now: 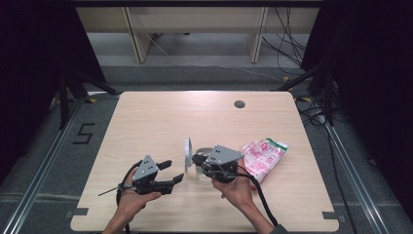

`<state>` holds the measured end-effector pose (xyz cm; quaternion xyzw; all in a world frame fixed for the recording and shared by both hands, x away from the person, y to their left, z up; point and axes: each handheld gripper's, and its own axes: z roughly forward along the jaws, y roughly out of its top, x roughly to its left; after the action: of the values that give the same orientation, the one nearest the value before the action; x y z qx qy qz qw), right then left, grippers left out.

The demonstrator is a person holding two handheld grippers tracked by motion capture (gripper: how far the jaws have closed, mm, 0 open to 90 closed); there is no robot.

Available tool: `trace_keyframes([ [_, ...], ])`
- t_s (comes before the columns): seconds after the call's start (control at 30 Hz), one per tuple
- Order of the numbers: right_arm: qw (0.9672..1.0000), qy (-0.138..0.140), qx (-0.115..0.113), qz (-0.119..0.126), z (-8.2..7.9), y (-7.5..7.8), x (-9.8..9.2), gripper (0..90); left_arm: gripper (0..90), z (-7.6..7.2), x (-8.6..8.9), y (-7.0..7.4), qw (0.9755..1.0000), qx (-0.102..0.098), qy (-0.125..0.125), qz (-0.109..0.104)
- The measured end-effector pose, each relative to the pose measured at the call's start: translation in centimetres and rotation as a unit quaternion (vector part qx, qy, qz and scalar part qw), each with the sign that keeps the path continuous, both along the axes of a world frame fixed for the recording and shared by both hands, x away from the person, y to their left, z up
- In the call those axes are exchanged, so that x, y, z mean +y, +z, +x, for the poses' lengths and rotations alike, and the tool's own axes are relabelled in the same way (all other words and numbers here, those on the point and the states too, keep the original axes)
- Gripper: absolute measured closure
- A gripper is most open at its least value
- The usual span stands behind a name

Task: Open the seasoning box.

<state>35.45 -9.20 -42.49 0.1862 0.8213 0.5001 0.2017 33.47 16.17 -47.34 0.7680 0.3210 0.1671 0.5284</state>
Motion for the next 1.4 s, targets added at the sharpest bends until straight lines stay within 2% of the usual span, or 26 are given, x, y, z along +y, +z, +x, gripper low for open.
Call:
trace_keyframes([
  [0.17, 0.9998, -0.018, 0.010, 0.005, 0.0, -0.3, -1.7, 77.5, 32.1, -0.2, 0.2, -0.2, 1.0000, 0.004, 0.006, 0.001],
  [0.2, 0.9991, -0.037, 0.021, 0.007, -0.3, -0.6, -3.1, 72.6, 31.9, -0.2, 0.2, -0.3, 1.0000, 0.004, 0.005, 0.002],
  [0.27, 0.9989, -0.041, 0.018, 0.009, -0.3, -0.8, -3.6, 71.0, 31.7, -0.3, 0.2, -0.5, 1.0000, 0.009, 0.003, -0.001],
  [0.3, 0.9980, -0.057, 0.024, 0.012, -0.4, -1.2, -5.2, 65.7, 31.7, -0.3, 0.2, -0.6, 0.9999, 0.007, 0.003, 0.009],
  [0.37, 0.9976, -0.061, 0.031, 0.013, -0.5, -1.2, -5.7, 63.2, 31.6, -0.3, 0.2, -0.7, 0.9999, 0.010, 0.002, 0.006],
  [0.4, 0.9945, -0.091, 0.044, 0.028, -0.7, -1.5, -7.0, 56.7, 31.5, -0.3, 0.1, -0.8, 0.9999, 0.010, 0.001, 0.004],
  [0.43, 0.9947, -0.092, 0.039, 0.024, -0.5, -1.5, -7.6, 53.9, 31.4, -0.3, 0.2, -0.8, 0.9999, 0.010, 0.001, 0.005],
  [0.47, 0.9937, -0.095, 0.053, 0.028, -0.5, -1.7, -8.1, 51.4, 31.3, -0.4, 0.3, -0.8, 0.9999, 0.011, 0.005, 0.007],
  [0.5, 0.9937, -0.095, 0.053, 0.028, -0.5, -1.7, -8.1, 51.4, 31.3, -0.4, 0.3, -0.8, 0.9999, 0.011, 0.005, 0.007],
  [0.57, 0.9915, -0.115, 0.047, 0.039, -0.6, -2.2, -9.2, 47.6, 31.3, -0.3, 0.5, -0.8, 0.9999, 0.007, 0.002, 0.010],
  [0.6, 0.9897, -0.121, 0.069, 0.033, -0.8, -2.2, -9.7, 45.0, 31.2, -0.3, 0.6, -0.9, 0.9999, 0.008, 0.003, 0.009],
  [0.63, 0.9890, -0.132, 0.057, 0.035, -0.6, -2.4, -10.6, 42.8, 31.1, -0.4, 0.5, -1.0, 0.9999, 0.014, 0.006, 0.003],
  [0.67, 0.9862, -0.144, 0.070, 0.043, -0.8, -2.4, -11.0, 42.3, 31.1, -0.4, 0.5, -1.0, 0.9999, 0.014, 0.006, 0.003],
  [0.73, 0.9859, -0.145, 0.068, 0.047, -0.8, -2.5, -11.5, 41.3, 31.0, -0.4, 0.5, -1.1, 0.9999, 0.014, 0.006, 0.002],
  [0.77, 0.9827, -0.163, 0.073, 0.048, -0.9, -2.5, -12.4, 40.2, 31.0, -0.4, 0.5, -1.1, 0.9998, 0.014, 0.007, 0.009],
  [0.83, 0.9818, -0.168, 0.076, 0.047, -0.9, -2.5, -12.8, 39.7, 31.0, -0.4, 0.5, -1.1, 0.9998, 0.016, 0.007, 0.009],
  [1.03, 0.9756, -0.192, 0.087, 0.062, -0.9, -3.3, -15.1, 34.3, 30.9, -0.3, 0.6, -1.2, 0.9998, 0.016, 0.006, 0.007],
  [1.07, 0.9742, -0.198, 0.090, 0.060, -1.0, -3.4, -15.6, 32.6, 30.8, -0.4, 0.7, -1.2, 0.9998, 0.014, 0.007, 0.013],
  [1.13, 0.9739, -0.198, 0.093, 0.060, -1.0, -3.5, -15.8, 31.2, 30.8, -0.4, 0.7, -1.2, 0.9998, 0.017, 0.009, 0.010],
  [1.17, 0.9694, -0.210, 0.106, 0.068, -1.2, -3.6, -15.9, 30.1, 30.8, -0.4, 0.7, -1.2, 0.9998, 0.015, 0.007, 0.009],
  [1.2, 0.9702, -0.210, 0.103, 0.062, -1.1, -3.8, -16.4, 29.5, 30.8, -0.2, 0.8, -1.2, 0.9998, 0.007, 0.001, 0.017],
  [1.23, 0.9696, -0.212, 0.104, 0.063, -1.1, -3.9, -16.7, 28.9, 30.8, -0.2, 0.8, -1.2, 0.9998, 0.007, 0.001, 0.017],
  [1.27, 0.9653, -0.223, 0.116, 0.070, -1.4, -4.0, -16.8, 28.2, 30.8, -0.3, 0.7, -1.3, 0.9998, 0.016, 0.006, 0.010],
  [1.33, 0.9615, -0.234, 0.125, 0.072, -1.5, -4.1, -17.3, 26.7, 30.8, -0.3, 0.7, -1.3, 0.9998, 0.019, 0.008, 0.005],
  [1.37, 0.9578, -0.247, 0.127, 0.075, -1.5, -4.2, -17.8, 25.2, 30.7, -0.3, 0.7, -1.3, 0.9998, 0.020, 0.009, 0.005],
  [1.4, 0.9578, -0.247, 0.127, 0.075, -1.5, -4.2, -17.8, 25.2, 30.7, -0.3, 0.7, -1.4, 0.9998, 0.020, 0.009, 0.004],
])
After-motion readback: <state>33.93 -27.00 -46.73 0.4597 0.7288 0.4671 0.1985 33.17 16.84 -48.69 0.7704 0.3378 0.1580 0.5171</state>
